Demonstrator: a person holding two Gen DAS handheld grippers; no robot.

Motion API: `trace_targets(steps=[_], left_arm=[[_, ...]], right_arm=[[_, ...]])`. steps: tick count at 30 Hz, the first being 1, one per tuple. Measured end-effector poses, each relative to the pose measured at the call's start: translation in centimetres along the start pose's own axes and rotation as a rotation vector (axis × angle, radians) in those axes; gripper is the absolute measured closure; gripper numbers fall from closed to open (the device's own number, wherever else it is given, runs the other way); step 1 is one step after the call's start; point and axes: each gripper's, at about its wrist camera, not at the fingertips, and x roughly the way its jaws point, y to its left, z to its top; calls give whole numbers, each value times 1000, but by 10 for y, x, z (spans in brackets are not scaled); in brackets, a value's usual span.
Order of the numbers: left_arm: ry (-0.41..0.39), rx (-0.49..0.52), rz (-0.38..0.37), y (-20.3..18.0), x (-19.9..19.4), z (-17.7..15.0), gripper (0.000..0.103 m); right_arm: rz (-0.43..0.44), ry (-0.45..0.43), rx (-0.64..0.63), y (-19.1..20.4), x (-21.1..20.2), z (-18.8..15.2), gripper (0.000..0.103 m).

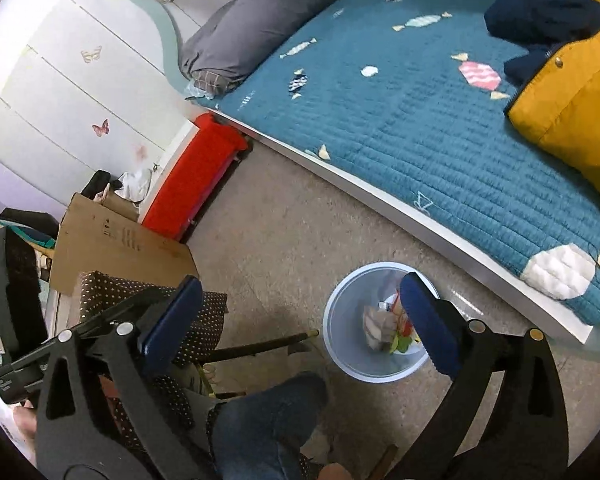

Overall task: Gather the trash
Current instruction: 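Carry the bag and newspaper to the wastebasket and open both tools, then return both tools toward the table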

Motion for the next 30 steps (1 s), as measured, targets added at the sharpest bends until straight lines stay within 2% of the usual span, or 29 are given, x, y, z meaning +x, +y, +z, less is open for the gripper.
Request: trace_targets(steps=[8, 14, 19, 30], left_arm=[[-112, 6, 23, 7, -61, -7, 10], [-211, 16, 29, 8, -113, -15, 10], [-292, 34, 67, 13, -149, -24, 8], [-404, 11, 116, 43, -212, -51, 7]], right_arm=[[-53, -30, -92, 34, -13, -8, 6], [-32, -55, -141, 66, -36, -12, 6], [-15, -73, -183, 93, -49, -16, 6], [73, -55, -352, 176, -65, -34, 6]])
